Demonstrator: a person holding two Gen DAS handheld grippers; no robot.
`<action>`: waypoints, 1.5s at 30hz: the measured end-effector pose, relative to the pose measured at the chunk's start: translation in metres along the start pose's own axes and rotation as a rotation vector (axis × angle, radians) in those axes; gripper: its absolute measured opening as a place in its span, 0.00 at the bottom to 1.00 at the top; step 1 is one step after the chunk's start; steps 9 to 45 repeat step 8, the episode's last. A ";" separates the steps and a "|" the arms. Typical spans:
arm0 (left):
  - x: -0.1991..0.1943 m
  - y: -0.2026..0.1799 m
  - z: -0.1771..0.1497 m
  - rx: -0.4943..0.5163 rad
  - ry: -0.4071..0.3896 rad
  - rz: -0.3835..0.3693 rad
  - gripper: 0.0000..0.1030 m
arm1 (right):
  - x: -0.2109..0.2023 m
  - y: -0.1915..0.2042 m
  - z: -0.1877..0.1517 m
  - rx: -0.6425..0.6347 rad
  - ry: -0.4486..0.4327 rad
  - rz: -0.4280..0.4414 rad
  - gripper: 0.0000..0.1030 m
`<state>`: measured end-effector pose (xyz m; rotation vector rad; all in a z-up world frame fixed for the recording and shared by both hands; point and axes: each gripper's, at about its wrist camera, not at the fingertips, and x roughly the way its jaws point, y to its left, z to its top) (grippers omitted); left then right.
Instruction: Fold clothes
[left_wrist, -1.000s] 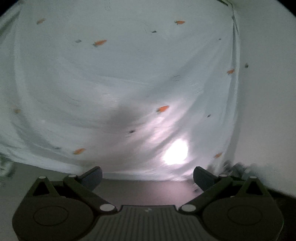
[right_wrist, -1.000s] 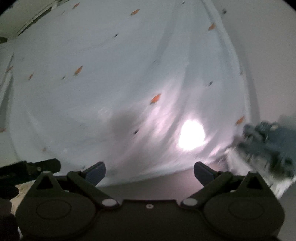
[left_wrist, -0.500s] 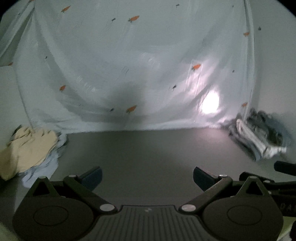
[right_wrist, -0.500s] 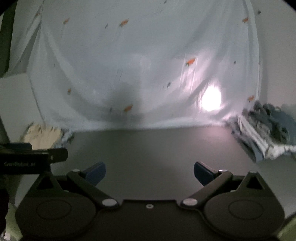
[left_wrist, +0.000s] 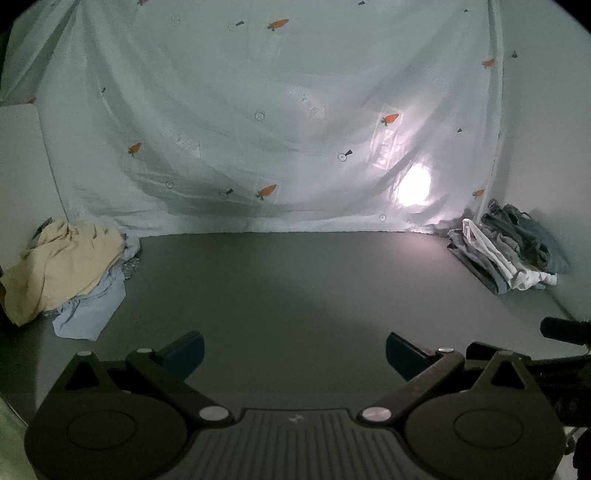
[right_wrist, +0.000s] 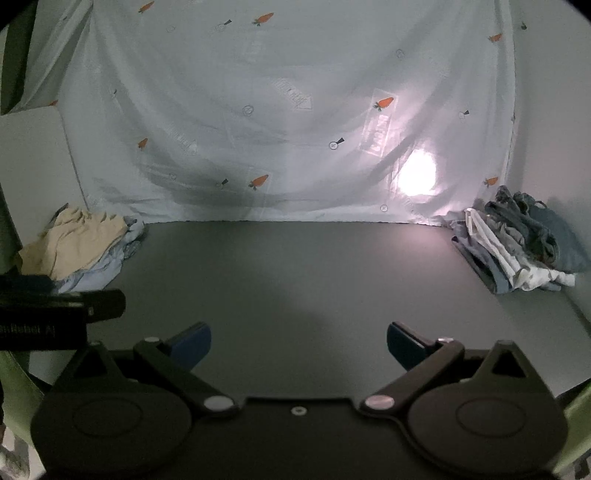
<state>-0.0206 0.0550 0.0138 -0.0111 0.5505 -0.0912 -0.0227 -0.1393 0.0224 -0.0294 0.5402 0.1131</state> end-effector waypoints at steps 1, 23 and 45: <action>0.000 0.001 0.000 -0.003 0.003 0.000 1.00 | -0.001 0.001 -0.001 -0.002 0.000 -0.003 1.00; -0.005 0.005 -0.001 -0.017 0.001 0.001 1.00 | -0.003 0.003 0.000 -0.008 -0.010 -0.009 1.00; -0.005 0.005 -0.001 -0.017 0.001 0.001 1.00 | -0.003 0.003 0.000 -0.008 -0.010 -0.009 1.00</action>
